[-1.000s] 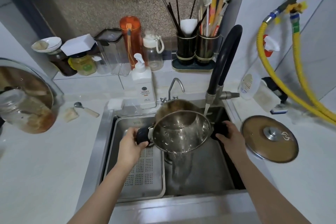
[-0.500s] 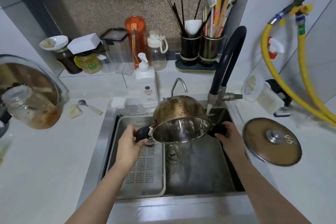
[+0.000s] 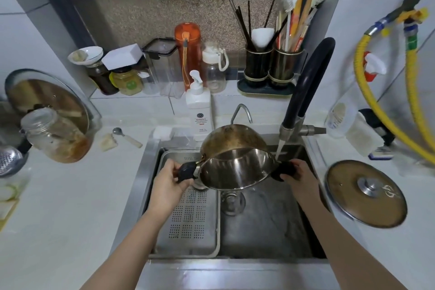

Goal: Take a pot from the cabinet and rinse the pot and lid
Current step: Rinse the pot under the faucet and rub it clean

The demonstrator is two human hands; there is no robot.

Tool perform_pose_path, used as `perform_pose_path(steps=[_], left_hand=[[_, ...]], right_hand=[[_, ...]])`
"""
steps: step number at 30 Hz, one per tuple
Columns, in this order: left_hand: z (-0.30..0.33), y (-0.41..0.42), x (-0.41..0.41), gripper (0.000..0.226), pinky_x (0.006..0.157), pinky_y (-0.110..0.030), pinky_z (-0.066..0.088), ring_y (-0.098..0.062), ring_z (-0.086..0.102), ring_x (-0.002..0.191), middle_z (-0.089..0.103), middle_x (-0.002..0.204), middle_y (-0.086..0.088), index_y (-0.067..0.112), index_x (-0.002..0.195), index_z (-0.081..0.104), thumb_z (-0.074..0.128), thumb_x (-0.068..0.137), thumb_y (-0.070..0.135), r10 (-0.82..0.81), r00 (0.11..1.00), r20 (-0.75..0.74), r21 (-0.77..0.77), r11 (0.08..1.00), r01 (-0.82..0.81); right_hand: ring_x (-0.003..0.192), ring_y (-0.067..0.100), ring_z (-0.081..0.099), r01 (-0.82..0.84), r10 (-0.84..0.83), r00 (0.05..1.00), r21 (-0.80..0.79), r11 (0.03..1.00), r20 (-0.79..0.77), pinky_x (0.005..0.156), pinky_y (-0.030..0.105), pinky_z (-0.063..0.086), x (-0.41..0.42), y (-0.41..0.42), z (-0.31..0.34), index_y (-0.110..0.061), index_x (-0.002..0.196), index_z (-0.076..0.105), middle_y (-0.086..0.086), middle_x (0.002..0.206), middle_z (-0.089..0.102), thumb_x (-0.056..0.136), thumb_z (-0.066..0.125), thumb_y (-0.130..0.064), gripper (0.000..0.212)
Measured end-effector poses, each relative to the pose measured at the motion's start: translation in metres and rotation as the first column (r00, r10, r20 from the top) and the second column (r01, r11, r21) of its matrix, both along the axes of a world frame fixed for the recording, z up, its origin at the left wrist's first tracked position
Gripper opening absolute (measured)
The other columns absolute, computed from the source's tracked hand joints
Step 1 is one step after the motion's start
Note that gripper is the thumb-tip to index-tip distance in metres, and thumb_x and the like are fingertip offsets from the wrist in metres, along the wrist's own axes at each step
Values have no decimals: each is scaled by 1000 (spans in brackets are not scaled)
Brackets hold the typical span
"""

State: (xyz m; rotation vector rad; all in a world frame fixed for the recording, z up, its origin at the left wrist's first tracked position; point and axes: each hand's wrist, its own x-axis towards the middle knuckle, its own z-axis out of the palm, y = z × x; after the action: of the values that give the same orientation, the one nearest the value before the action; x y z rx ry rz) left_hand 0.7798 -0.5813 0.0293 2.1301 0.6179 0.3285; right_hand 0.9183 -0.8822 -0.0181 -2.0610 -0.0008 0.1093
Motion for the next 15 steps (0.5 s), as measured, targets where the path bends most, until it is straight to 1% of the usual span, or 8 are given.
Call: perform_pose_path(steps=[2,3,5,6,10,12,13,15], left_hand=[[2,1,1,38,68,-16,44,-1,62,83,67,84,10,29,80,49,80,69,11,-10,1000,-2,-32,999,9],[2,1,2,37,69,-15,44,-1,62,84,67,85,11,30,81,50,80,70,12,-14,1000,-2,-38,999,14],[3,0,3,36,70,-15,43,0,61,85,66,86,13,32,82,51,80,71,13,-15,1000,0,-41,999,15],[3,0,2,36,69,-15,42,1,61,84,66,86,14,34,82,51,80,71,15,-9,1000,5,-43,999,9],[4,5,3,36,64,-11,39,5,59,79,64,82,18,41,82,49,79,72,22,48,999,19,-47,998,-47],[4,10,4,35,67,-16,42,1,60,80,63,83,17,37,86,52,79,73,20,70,997,38,-75,995,-67],[3,13,4,33,70,-21,45,-4,61,80,63,84,16,32,89,53,78,73,18,82,996,47,-89,993,-77],[3,20,2,32,75,-29,48,-9,61,80,63,85,13,24,93,55,78,73,15,118,991,58,-106,988,-112]], right_hand=[[89,9,56,-17,19,999,56,998,-36,71,14,38,3,-1,-1,-23,112,52,-3,103,61,79,70,-9,40],[91,10,56,-18,23,998,85,996,-57,74,15,40,4,-2,-3,-26,111,52,-3,104,61,79,70,-10,40],[96,15,58,-1,16,995,146,989,-103,85,25,44,4,-2,-7,-27,111,53,-1,106,62,79,72,-13,40],[98,16,59,8,11,993,160,987,-120,87,28,44,5,-1,-9,-27,113,54,-1,107,62,79,72,-15,40],[102,16,57,23,5,989,188,982,-145,90,30,45,6,11,-10,-24,121,55,-6,105,60,81,70,-22,42],[104,14,57,32,6,987,233,972,-158,93,31,45,11,19,-5,-20,122,57,-5,109,61,81,70,-23,42],[103,14,58,27,16,987,265,964,-159,94,31,46,12,23,-3,-19,119,60,-5,110,63,82,69,-22,38],[97,13,63,-15,60,990,321,947,-131,93,34,49,14,34,3,-19,106,67,-2,102,69,83,67,-20,22]])
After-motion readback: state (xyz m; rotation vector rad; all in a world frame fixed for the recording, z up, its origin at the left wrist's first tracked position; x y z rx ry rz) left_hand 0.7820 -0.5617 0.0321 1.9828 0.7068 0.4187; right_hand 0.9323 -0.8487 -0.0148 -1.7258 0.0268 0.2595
